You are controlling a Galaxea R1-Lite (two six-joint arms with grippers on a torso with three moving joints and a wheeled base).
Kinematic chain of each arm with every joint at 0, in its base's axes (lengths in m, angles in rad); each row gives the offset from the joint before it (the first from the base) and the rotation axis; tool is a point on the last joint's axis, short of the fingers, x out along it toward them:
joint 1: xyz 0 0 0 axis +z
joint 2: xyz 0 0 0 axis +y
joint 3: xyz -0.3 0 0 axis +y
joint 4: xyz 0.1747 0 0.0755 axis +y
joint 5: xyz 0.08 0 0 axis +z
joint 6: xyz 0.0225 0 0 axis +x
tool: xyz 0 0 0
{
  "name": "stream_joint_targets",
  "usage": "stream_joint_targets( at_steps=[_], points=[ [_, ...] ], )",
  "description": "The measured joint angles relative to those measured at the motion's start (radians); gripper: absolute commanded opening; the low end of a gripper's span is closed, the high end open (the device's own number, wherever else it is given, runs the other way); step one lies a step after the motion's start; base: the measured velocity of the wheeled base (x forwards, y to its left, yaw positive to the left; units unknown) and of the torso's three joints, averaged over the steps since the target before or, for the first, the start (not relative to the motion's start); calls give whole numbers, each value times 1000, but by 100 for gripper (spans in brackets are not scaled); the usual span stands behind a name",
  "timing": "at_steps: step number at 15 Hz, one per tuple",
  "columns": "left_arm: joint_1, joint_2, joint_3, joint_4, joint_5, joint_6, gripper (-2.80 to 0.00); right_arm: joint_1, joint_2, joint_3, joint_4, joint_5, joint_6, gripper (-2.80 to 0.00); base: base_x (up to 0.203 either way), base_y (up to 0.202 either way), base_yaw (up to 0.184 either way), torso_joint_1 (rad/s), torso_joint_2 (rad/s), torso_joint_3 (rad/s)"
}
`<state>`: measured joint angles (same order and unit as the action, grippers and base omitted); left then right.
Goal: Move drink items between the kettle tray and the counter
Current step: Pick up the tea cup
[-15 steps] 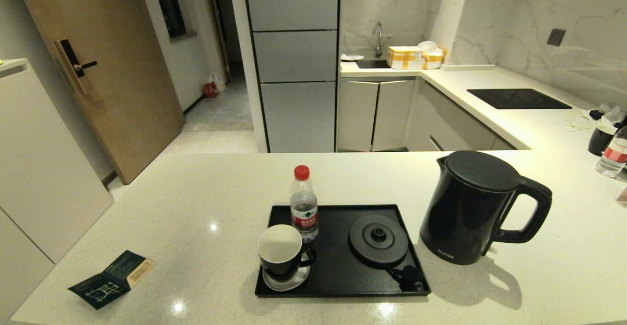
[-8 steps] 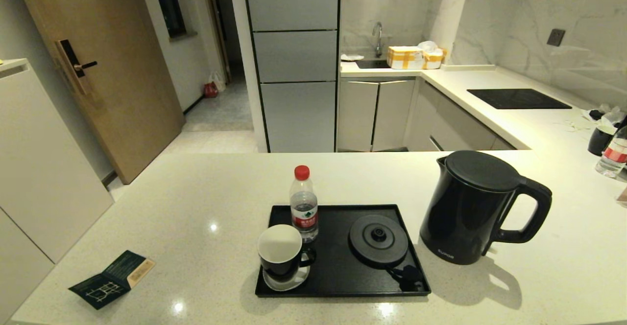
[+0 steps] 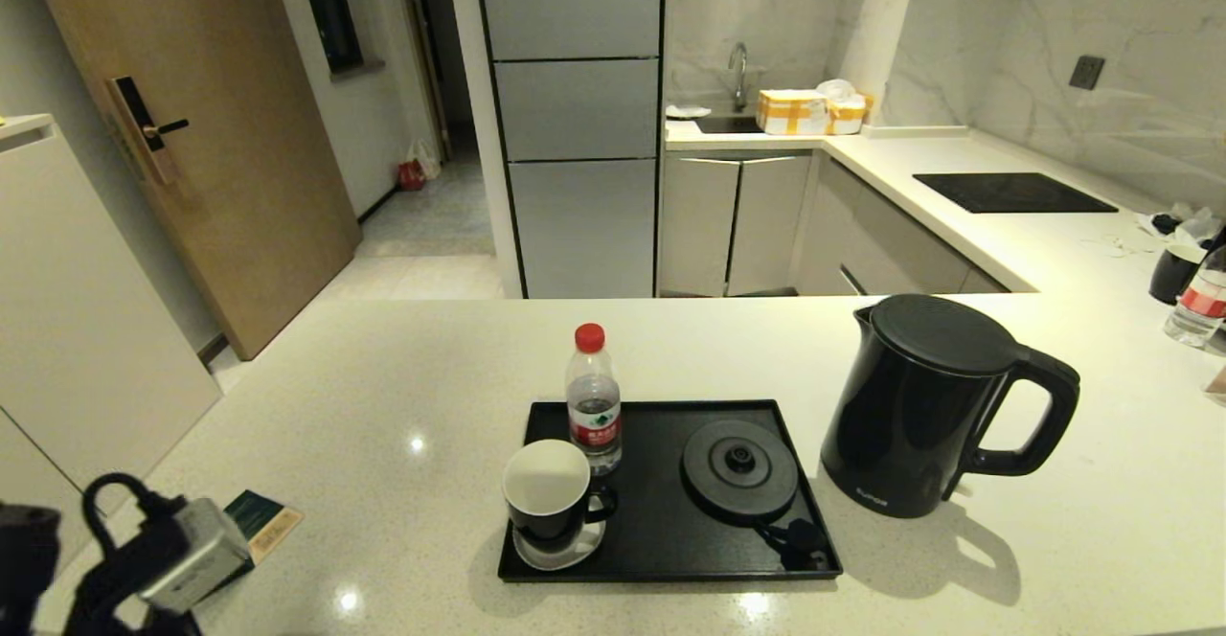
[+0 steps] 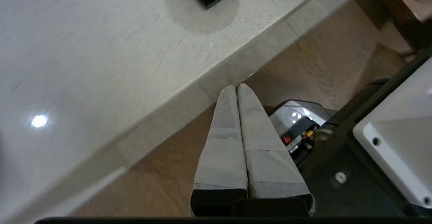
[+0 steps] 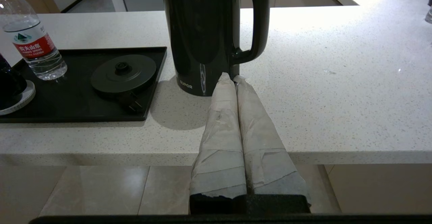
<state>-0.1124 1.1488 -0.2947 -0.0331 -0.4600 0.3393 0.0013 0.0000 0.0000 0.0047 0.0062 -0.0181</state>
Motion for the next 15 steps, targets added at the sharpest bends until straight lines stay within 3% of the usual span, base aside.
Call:
stream_joint_targets(
  at_steps=[4, 5, 10, 15],
  points=[
    [-33, 279, 36, -251, -48, 42, -280, 0, 0, 0, 0, 0, 0, -280, 0, 0, 0, 0, 0, 0],
    [-47, 341, 51, -334, -54, 44, 0, 0, 0, 0, 0, 0, 0, -280, 0, 0, 0, 0, 0, 0],
    [-101, 603, 149, -781, -70, 15, 0, 0, 0, 0, 0, 0, 0, -280, 0, 0, 0, 0, 0, 0],
    [-153, 907, 254, -1332, -91, -84, 0, 0, 0, 0, 0, 0, 0, -280, 0, 0, 0, 0, 0, 0]
  ],
)
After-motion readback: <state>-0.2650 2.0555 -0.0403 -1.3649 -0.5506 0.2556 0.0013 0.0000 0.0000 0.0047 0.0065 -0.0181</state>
